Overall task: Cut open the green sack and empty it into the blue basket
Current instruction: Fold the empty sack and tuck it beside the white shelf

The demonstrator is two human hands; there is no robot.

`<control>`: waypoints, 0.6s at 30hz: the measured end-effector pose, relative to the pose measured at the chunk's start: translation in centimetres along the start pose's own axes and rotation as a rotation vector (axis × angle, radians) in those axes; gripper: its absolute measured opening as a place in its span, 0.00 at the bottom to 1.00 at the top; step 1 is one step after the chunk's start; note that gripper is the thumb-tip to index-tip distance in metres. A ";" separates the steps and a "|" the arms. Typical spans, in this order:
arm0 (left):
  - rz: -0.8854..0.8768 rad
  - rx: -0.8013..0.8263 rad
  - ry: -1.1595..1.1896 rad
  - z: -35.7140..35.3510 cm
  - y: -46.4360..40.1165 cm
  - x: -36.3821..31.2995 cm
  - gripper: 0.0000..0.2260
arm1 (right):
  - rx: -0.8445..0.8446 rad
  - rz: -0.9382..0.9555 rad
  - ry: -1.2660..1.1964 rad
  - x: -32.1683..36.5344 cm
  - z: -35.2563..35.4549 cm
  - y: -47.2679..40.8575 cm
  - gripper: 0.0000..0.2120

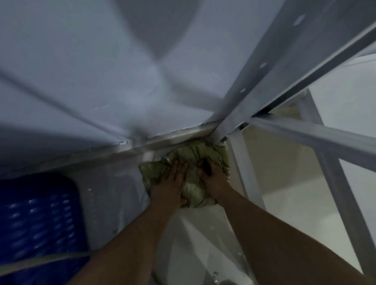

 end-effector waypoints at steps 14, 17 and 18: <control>-0.025 -0.126 -0.208 11.5 18.9 -5.0 0.36 | -0.002 -0.005 0.114 11.0 7.7 20.9 0.19; -0.030 -0.166 -0.232 16.4 24.6 -7.2 0.34 | 0.013 0.005 0.191 14.1 9.2 26.2 0.20; -0.032 -0.181 -0.238 18.3 26.4 -7.9 0.33 | 0.007 0.030 0.233 15.7 9.9 28.5 0.17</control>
Point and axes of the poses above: each hand's wrist, its own y-axis away from the middle knuckle, its own z-axis out of the back of the hand, x = y × z, the point moved 6 cm from there along -y, towards the middle knuckle, and after that the axes turned 6 degrees about -z, right-handed, at the moved point
